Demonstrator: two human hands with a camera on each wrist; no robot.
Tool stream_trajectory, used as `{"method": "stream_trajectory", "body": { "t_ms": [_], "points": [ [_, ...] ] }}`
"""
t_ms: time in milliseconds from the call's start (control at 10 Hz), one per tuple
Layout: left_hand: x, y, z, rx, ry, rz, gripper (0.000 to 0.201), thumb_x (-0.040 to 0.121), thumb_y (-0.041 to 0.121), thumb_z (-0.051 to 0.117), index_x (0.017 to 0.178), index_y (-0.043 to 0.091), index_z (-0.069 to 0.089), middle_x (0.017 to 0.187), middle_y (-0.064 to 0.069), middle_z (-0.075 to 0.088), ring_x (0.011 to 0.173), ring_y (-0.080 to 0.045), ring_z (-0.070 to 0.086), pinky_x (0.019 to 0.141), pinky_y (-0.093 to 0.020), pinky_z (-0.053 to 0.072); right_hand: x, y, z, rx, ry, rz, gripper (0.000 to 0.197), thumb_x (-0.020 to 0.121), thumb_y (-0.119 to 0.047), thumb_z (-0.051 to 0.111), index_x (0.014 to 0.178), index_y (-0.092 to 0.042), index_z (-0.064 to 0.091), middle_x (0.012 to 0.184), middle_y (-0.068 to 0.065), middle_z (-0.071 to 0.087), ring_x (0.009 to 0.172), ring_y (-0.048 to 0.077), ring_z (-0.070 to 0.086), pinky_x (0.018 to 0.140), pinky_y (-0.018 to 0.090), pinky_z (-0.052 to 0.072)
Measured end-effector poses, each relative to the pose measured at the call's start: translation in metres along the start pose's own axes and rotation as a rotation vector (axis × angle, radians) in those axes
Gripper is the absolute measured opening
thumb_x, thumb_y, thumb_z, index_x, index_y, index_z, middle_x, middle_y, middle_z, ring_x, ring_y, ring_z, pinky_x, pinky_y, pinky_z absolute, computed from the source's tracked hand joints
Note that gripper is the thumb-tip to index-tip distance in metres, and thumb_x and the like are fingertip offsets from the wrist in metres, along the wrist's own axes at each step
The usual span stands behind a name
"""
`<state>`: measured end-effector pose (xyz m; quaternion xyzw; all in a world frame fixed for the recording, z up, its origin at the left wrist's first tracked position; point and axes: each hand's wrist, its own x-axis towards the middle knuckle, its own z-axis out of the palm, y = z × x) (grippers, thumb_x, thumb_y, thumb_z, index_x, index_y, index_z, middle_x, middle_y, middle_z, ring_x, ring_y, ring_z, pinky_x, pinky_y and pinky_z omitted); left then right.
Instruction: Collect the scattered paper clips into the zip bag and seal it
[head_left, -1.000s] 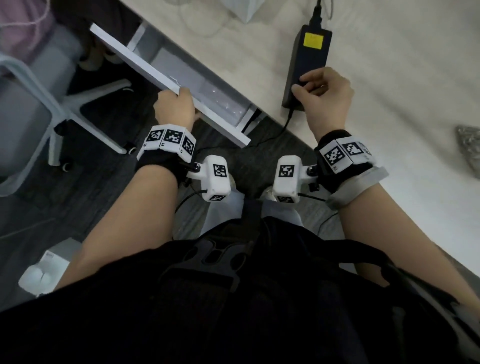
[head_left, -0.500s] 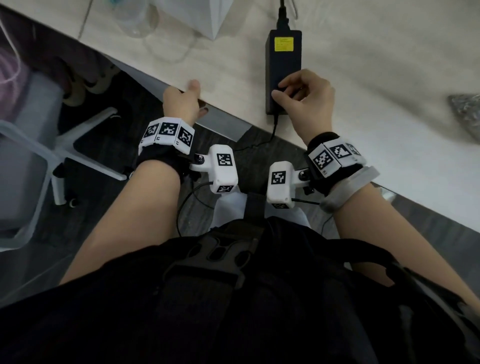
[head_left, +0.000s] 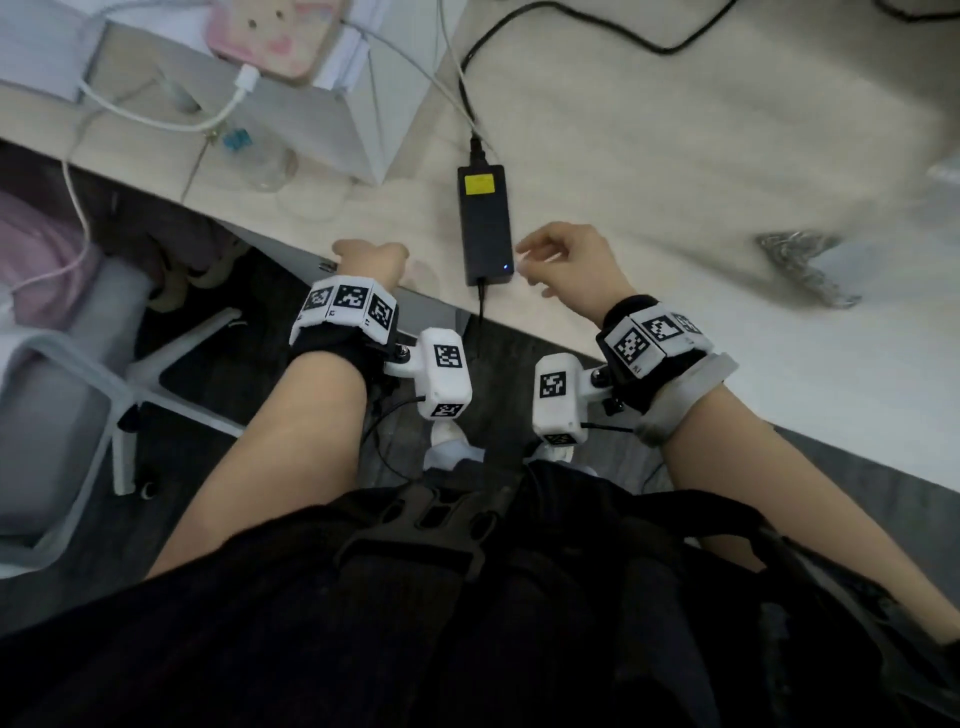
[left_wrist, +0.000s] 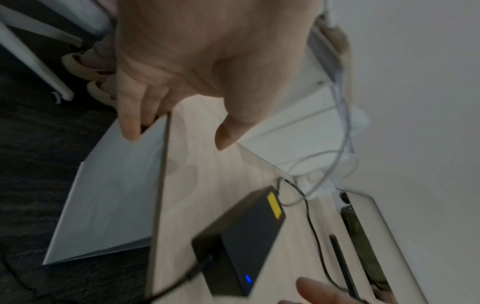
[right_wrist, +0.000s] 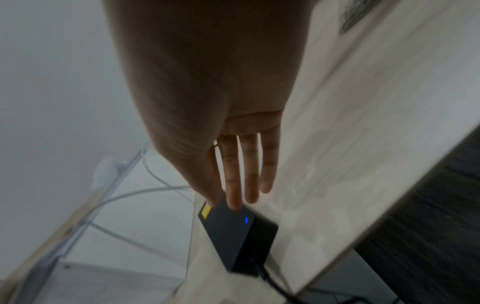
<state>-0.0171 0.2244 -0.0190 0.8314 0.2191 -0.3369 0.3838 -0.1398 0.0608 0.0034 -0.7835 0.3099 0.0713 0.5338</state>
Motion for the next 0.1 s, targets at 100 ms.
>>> {"method": "stream_trajectory", "body": {
  "t_ms": [100],
  "points": [
    [-0.0374,0.0240,0.0191,0.187,0.063,0.140,0.066,0.086,0.024,0.055,0.138,0.001,0.021,0.143,-0.020,0.032,0.130,-0.037,0.036,0.107,-0.041,0.033,-0.0151,0.0027,-0.0343,0.000,-0.012,0.009,0.015,0.086,-0.003,0.062,0.100,-0.005,0.066,0.073,-0.003,0.060,0.062,0.011,0.058,0.053,0.016,0.048]
  ]
}}
